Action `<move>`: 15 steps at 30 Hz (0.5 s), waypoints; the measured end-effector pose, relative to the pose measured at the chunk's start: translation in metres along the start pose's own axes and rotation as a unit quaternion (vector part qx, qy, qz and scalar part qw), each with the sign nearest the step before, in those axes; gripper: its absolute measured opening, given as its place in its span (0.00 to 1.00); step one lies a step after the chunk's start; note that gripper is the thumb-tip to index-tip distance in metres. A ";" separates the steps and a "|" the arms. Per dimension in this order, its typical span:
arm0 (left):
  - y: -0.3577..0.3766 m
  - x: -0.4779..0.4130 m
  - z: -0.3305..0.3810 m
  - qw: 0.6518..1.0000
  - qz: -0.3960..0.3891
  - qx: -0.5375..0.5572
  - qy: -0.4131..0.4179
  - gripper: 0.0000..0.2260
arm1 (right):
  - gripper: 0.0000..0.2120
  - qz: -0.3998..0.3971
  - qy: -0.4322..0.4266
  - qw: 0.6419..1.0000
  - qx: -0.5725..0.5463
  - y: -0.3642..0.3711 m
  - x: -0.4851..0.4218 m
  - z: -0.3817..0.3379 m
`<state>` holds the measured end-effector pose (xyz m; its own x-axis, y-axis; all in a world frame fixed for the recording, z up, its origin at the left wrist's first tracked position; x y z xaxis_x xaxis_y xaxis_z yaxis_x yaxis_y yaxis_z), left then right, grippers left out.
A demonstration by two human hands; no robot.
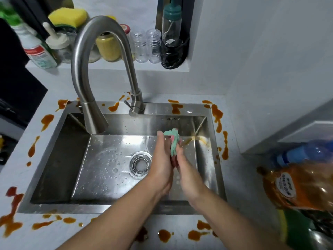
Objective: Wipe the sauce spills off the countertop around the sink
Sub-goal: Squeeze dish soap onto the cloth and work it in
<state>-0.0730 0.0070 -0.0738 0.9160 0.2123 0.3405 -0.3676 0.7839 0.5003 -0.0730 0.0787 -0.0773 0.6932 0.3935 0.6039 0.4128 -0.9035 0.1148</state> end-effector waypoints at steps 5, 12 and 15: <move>0.005 0.007 -0.009 1.000 -0.016 -0.014 -0.004 0.32 | 0.26 0.018 0.025 0.998 -0.054 -0.012 -0.018 -0.006; -0.007 0.002 -0.002 0.999 -0.047 0.003 -0.026 0.28 | 0.21 0.060 0.048 0.994 -0.078 -0.020 -0.044 -0.012; -0.031 -0.015 0.015 0.999 -0.024 -0.035 -0.012 0.11 | 0.17 0.094 0.065 0.984 -0.133 -0.033 -0.053 -0.021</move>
<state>-0.0777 -0.0293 -0.0822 0.9281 0.1602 0.3361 -0.3103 0.8316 0.4606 -0.1361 0.0843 -0.0962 0.6545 0.2062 0.7274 0.1028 -0.9774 0.1846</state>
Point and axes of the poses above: each hand's wrist, its own x-axis away from the middle knuckle, its own y-axis out of the palm, z = x × y, the point moved 3 cm from there along -x, towards the middle knuckle, and after that the axes turned 11 degrees about y, right-handed, at the moved point
